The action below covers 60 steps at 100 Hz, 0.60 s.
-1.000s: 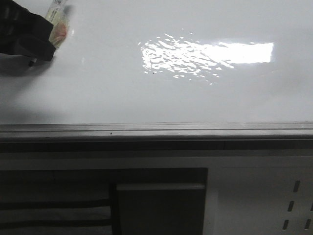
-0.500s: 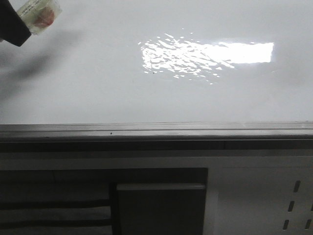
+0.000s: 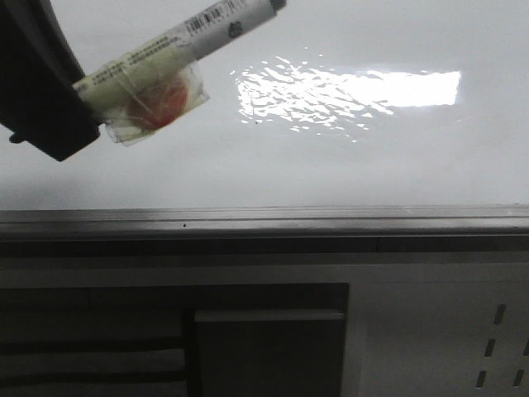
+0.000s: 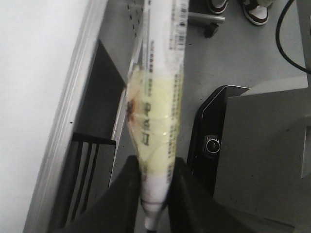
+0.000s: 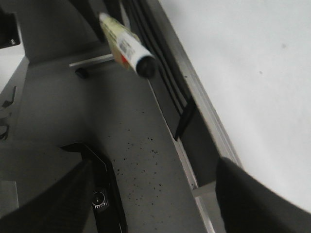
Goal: Write number 4 on whiteboard
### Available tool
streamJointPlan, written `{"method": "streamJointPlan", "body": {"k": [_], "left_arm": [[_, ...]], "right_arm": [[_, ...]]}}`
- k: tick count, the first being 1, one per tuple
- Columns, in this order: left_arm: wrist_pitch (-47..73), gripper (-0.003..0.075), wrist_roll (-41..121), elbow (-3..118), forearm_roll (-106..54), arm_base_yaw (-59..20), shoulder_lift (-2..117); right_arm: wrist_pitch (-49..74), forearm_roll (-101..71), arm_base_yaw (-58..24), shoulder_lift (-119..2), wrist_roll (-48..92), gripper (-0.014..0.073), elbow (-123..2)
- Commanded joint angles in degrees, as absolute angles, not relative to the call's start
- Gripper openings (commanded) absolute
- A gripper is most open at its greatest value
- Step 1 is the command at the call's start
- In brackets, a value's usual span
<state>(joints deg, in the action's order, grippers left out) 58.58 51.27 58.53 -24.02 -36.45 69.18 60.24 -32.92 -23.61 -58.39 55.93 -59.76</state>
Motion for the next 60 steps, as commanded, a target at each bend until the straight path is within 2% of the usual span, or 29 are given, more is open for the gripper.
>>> {"method": "streamJointPlan", "body": {"k": [1, 24, 49, 60], "left_arm": [[57.2, -0.002, 53.1, 60.9, -26.4, -37.9, 68.5], [56.6, -0.002, 53.6, 62.8, -26.3, -38.6, 68.6], [56.6, -0.002, 54.9, 65.1, -24.7, -38.7, 68.6], [56.6, -0.002, 54.9, 65.1, -24.4, -38.7, 68.6]], "right_arm": [[57.0, -35.6, -27.2, -61.4, 59.4, 0.0469, -63.7], [54.4, -35.6, -34.7, -69.7, 62.0, 0.0469, -69.3], [51.9, -35.6, -37.9, -74.6, 62.7, 0.0468, -72.1], [51.5, -35.6, -37.9, -74.8, 62.7, 0.0412, -72.2]]}}
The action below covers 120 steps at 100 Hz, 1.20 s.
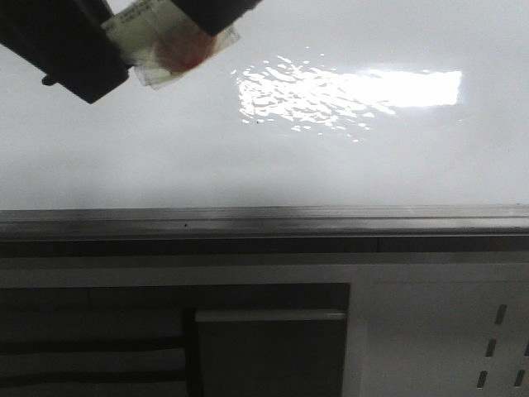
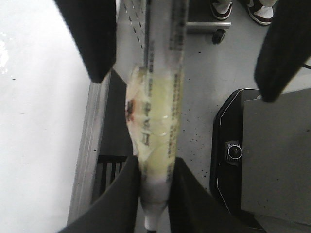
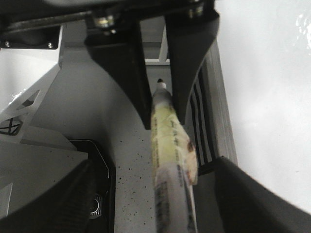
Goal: Write number 4 on whiteboard
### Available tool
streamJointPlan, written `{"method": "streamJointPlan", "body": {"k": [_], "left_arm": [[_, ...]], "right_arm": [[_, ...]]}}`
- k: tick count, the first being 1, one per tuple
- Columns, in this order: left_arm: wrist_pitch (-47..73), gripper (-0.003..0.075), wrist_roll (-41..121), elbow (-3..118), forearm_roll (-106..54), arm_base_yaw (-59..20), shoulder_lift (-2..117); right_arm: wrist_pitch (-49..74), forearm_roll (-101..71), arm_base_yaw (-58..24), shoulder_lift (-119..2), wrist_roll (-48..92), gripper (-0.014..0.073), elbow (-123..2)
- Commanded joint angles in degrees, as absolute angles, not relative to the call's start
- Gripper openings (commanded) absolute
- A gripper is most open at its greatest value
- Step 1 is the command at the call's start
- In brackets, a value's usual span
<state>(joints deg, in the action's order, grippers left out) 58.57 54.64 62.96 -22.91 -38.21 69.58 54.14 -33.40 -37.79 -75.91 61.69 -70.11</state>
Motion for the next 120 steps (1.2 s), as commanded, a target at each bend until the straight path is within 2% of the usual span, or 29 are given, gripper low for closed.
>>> {"method": "streamJointPlan", "body": {"k": [1, 15, 38, 61, 68, 83, 90, 105, 120], "left_arm": [[56.6, -0.002, 54.9, 65.1, -24.4, -38.7, 68.6], [56.6, -0.002, 55.0, 65.1, -24.4, -38.7, 68.6], [56.6, -0.002, 55.0, 65.1, -24.4, -38.7, 68.6], [56.6, -0.0015, 55.0, 65.1, -24.4, -38.7, 68.6], [56.6, 0.0039, 55.0, 65.1, -23.9, -38.5, 68.6], [55.7, 0.0291, 53.1, 65.1, -23.2, -38.3, 68.1], [53.6, 0.036, 48.3, 65.1, -22.1, -37.4, 66.7], [52.7, 0.0364, 42.4, 63.9, -21.0, -32.7, 59.7], [49.1, 0.0364, 38.3, 57.7, -21.4, -27.3, 49.7]], "right_arm": [[51.5, -35.6, -37.9, -74.8, 62.7, 0.0398, -72.2], [51.5, -34.7, -37.9, -74.8, 62.7, 0.0267, -72.2], [51.5, -34.3, -37.9, -74.8, 62.7, 0.0171, -72.2], [51.6, -34.3, -37.9, -74.8, 62.7, -0.0018, -72.2], [51.7, -34.3, -37.9, -74.8, 62.7, -0.005, -72.2], [51.8, -33.5, -37.9, -74.4, 62.2, -0.0053, -72.4], [51.5, -30.4, -37.9, -73.5, 59.1, -0.0052, -72.4], [50.8, -18.4, -37.1, -69.5, 43.5, -0.0048, -72.2], [49.1, -8.2, -34.8, -63.1, 28.0, -0.0048, -69.3]]}}
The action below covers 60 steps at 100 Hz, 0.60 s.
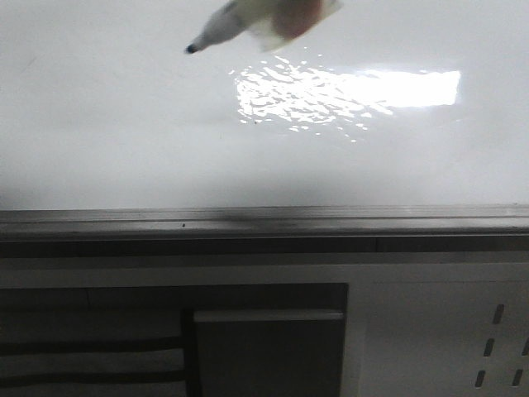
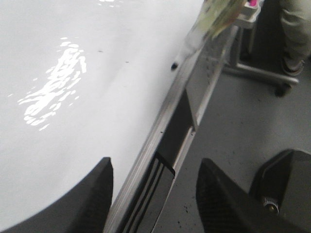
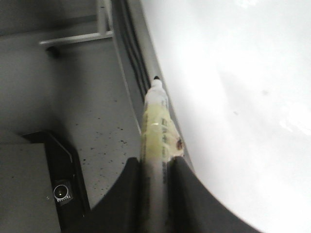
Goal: Write number 4 on whiteboard
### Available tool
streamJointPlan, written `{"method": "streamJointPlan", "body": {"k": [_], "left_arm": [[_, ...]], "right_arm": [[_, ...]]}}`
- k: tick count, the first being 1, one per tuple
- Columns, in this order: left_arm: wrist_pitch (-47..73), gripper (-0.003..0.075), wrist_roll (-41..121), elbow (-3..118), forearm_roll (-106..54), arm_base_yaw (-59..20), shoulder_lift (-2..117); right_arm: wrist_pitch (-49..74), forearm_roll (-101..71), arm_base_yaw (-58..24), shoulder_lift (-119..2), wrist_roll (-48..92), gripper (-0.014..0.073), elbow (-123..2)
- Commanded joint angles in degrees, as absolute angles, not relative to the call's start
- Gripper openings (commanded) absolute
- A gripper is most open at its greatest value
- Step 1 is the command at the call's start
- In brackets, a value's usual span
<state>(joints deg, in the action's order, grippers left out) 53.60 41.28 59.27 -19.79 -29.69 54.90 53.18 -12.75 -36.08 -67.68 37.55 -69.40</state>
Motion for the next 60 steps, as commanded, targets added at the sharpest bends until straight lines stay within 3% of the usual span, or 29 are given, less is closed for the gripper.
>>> {"method": "streamJointPlan", "body": {"k": [1, 11, 28, 60], "left_arm": [[48.6, 0.0364, 38.1, 57.3, -21.5, -26.8, 48.8], [44.6, 0.0364, 35.9, 51.4, -24.2, -23.6, 42.7], [37.5, 0.0363, 35.3, 43.4, -28.6, -21.2, 37.0], [36.8, 0.0364, 35.3, 42.1, -28.9, -21.2, 36.7]], "right_arm": [[48.9, -7.9, -34.5, -62.8, 26.4, -0.0048, -68.8], [45.9, -6.7, -32.1, -58.4, 17.7, -0.0048, -64.5], [41.4, -7.0, -30.6, -53.4, 17.2, -0.0048, -57.9], [42.9, -8.9, -30.6, -54.8, 14.4, -0.0048, -57.8]]}}
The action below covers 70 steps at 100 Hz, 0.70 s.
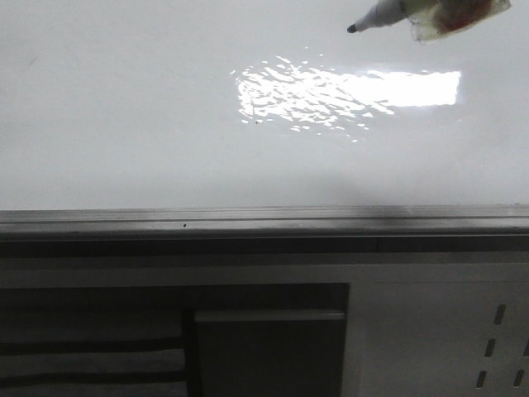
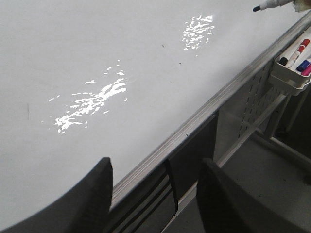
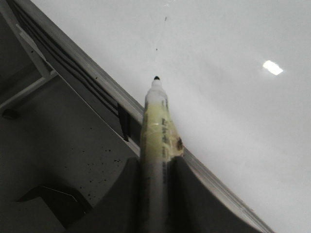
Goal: Write number 4 on whiteboard
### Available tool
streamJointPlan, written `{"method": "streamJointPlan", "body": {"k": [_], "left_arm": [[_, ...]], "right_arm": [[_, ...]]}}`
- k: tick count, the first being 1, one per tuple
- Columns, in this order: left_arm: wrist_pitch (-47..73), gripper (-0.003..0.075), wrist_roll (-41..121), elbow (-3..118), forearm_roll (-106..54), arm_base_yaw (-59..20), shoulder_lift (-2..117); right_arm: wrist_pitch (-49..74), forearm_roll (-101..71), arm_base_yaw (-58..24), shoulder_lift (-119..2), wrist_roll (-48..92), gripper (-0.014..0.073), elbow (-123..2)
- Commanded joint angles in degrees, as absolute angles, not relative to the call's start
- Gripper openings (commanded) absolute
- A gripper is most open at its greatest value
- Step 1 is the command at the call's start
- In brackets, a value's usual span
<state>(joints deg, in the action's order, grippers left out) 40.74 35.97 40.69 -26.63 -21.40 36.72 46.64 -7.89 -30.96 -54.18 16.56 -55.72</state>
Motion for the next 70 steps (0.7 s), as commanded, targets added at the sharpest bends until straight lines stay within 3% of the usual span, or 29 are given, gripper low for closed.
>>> {"method": "streamJointPlan", "body": {"k": [1, 44, 70], "left_arm": [[36.8, 0.0364, 35.3, 42.1, -28.9, -21.2, 36.7], [36.8, 0.0364, 35.3, 42.1, -28.7, -21.2, 36.7], [36.8, 0.0363, 35.3, 42.1, -28.0, -21.2, 36.7]], "right_arm": [[43.0, -8.9, -30.6, -55.1, 14.2, -0.0048, -57.9], [46.8, -16.9, -27.4, -63.4, 16.5, -0.0048, -66.2], [39.3, -27.3, -26.1, -60.7, 22.6, -0.0048, -56.5]]}}
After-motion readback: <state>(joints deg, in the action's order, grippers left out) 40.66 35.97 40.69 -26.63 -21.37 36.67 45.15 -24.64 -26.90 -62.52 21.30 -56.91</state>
